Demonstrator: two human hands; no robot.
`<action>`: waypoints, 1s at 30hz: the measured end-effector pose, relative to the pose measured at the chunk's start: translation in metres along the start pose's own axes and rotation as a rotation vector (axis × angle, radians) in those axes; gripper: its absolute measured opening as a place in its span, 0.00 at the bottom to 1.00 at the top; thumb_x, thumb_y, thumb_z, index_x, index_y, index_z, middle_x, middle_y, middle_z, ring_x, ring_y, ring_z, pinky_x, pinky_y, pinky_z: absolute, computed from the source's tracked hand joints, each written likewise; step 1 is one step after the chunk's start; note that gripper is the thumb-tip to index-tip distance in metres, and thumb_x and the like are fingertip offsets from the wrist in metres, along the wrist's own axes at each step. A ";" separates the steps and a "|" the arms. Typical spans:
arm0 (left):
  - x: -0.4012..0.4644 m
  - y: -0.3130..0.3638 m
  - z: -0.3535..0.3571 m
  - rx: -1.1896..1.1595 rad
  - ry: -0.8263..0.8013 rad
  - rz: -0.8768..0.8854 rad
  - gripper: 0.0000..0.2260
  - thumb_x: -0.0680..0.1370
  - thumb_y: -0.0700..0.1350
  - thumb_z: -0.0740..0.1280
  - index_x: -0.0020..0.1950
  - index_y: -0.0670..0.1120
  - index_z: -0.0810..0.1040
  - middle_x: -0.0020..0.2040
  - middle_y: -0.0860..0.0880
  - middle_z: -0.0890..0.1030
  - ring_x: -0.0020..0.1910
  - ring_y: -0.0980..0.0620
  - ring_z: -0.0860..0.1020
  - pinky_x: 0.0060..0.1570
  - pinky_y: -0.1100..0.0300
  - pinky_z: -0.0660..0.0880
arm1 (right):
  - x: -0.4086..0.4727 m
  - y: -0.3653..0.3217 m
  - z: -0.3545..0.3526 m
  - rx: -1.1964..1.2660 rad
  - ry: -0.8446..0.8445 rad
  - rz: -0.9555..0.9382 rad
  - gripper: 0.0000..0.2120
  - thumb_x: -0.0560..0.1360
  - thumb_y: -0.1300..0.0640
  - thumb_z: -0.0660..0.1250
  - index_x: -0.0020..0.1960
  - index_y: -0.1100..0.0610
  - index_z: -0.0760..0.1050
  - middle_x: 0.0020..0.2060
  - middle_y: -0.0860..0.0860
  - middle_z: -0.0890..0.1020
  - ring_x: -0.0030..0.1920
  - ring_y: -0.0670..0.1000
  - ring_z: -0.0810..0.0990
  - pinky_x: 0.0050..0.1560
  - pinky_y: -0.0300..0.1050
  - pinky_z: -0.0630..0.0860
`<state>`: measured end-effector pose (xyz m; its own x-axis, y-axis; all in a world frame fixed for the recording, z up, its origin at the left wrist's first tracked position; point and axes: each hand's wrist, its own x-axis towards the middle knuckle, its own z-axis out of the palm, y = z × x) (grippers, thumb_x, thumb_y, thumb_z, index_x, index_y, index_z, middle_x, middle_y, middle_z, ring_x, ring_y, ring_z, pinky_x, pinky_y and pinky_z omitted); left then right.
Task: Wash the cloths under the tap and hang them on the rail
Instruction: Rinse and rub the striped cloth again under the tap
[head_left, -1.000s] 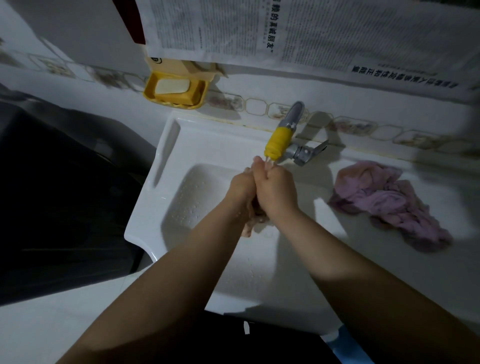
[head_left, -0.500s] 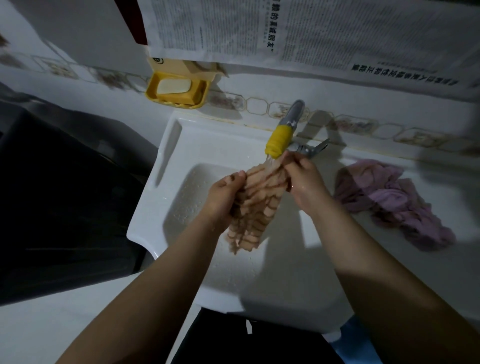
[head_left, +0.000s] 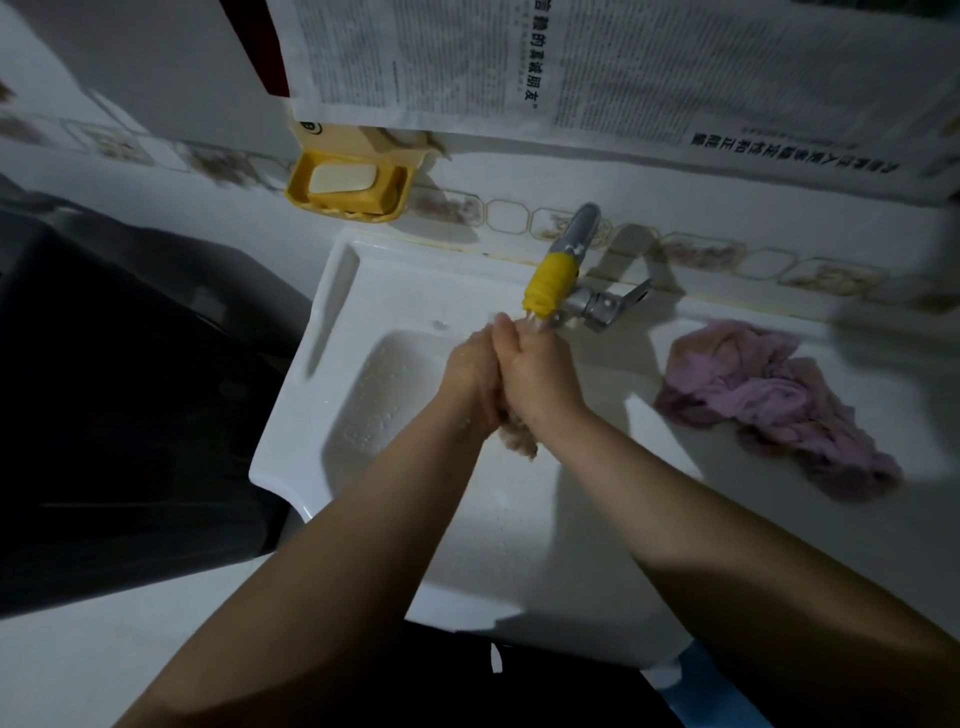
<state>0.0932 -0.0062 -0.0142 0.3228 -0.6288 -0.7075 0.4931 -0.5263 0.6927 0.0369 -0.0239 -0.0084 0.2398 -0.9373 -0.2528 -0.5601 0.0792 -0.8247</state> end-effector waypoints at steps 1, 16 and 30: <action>-0.003 -0.002 -0.002 -0.010 -0.036 -0.003 0.16 0.84 0.50 0.54 0.45 0.43 0.75 0.35 0.45 0.73 0.38 0.44 0.76 0.38 0.54 0.73 | 0.003 0.002 -0.003 -0.060 -0.008 0.003 0.20 0.80 0.46 0.57 0.34 0.56 0.70 0.38 0.57 0.81 0.43 0.58 0.79 0.48 0.52 0.76; -0.002 0.000 -0.048 0.237 -0.206 0.219 0.10 0.79 0.33 0.61 0.56 0.42 0.78 0.48 0.39 0.82 0.49 0.43 0.81 0.54 0.50 0.79 | 0.034 0.041 -0.049 0.194 -0.465 0.046 0.08 0.71 0.59 0.73 0.49 0.60 0.79 0.39 0.53 0.84 0.39 0.46 0.84 0.39 0.41 0.79; -0.003 -0.005 -0.012 0.256 -0.007 0.116 0.14 0.82 0.45 0.56 0.45 0.38 0.77 0.36 0.39 0.80 0.32 0.47 0.81 0.31 0.59 0.79 | 0.019 0.025 -0.007 -0.050 -0.101 -0.175 0.16 0.79 0.47 0.60 0.65 0.48 0.70 0.54 0.55 0.82 0.53 0.57 0.80 0.54 0.51 0.76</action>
<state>0.1000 0.0051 -0.0176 0.3592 -0.6963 -0.6214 0.2332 -0.5777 0.7822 0.0219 -0.0422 -0.0301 0.4139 -0.8962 -0.1600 -0.5414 -0.1010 -0.8347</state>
